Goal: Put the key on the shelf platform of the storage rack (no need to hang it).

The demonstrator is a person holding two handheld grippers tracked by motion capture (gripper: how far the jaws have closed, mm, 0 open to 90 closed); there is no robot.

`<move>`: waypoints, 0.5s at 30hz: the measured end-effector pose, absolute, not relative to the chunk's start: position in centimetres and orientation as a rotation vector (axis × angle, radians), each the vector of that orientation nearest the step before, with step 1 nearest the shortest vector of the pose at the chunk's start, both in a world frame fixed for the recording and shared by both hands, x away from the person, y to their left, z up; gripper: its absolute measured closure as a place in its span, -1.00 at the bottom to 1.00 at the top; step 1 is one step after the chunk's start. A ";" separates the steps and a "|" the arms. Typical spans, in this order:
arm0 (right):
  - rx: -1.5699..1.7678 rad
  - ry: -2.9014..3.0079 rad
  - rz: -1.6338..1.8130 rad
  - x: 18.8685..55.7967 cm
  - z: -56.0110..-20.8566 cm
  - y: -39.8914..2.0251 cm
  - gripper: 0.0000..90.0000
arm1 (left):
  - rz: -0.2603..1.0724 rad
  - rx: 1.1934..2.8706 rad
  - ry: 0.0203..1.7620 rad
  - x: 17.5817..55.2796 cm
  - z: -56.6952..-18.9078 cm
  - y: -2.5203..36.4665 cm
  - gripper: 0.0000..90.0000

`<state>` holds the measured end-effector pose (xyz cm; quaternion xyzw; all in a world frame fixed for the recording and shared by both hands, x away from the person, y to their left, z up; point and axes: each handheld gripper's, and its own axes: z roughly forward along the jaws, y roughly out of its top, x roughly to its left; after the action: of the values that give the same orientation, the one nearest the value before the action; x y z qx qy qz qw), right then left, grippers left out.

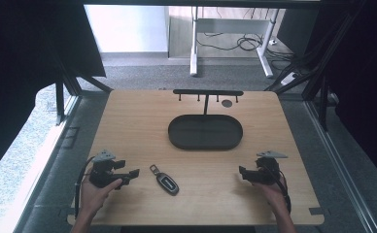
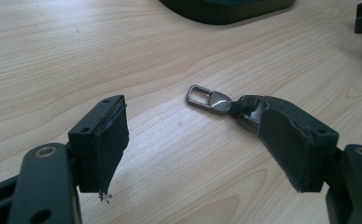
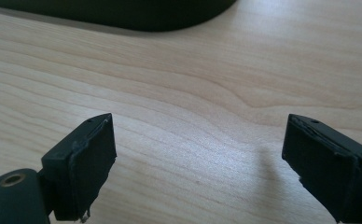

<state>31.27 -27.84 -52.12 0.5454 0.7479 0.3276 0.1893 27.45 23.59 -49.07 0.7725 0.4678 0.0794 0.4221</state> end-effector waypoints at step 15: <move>1.399 2.163 1.031 30.3 -49.9 -27.2 -0.57 | 0.217 1.964 1.138 26.7 -48.6 23.3 -0.54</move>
<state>30.29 -27.24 -49.85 0.4958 0.7664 0.3653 0.1827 26.69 23.30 -48.58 0.7827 0.4534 0.0866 0.4175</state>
